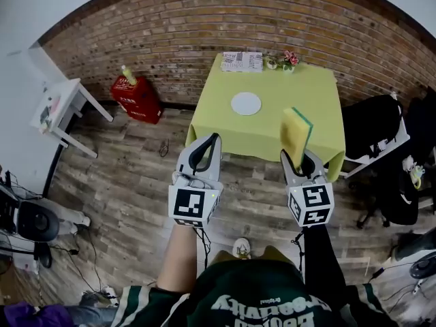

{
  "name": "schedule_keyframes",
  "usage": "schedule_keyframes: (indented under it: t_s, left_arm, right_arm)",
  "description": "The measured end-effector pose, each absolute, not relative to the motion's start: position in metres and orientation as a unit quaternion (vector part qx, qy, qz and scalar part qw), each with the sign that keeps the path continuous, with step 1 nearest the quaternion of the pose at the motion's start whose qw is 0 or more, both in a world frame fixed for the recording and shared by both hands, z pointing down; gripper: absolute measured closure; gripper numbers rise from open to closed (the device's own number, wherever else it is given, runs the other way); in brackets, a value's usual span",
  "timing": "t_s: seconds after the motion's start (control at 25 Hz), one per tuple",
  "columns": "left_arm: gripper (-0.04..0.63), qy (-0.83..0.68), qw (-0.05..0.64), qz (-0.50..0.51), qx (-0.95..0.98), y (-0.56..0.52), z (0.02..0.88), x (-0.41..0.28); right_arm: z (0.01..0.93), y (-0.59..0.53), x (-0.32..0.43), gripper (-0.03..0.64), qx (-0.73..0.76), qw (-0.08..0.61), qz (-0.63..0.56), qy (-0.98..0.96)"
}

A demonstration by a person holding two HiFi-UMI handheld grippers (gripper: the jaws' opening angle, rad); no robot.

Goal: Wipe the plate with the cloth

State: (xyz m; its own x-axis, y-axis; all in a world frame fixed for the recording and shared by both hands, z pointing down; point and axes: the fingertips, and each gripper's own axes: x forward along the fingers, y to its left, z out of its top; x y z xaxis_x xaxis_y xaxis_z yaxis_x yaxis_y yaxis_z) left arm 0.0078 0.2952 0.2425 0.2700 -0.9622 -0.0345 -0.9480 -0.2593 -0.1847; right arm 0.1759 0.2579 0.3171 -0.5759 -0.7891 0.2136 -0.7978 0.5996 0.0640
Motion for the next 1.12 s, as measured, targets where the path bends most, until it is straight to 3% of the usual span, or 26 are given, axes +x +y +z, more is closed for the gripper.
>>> schedule_keyframes:
  t_s: [1.12]
  left_arm:
    - [0.588, 0.624, 0.052, -0.046, -0.779, 0.148, 0.272, -0.059]
  right_arm:
    - [0.339, 0.104, 0.119, 0.482, 0.424, 0.115, 0.026, -0.898]
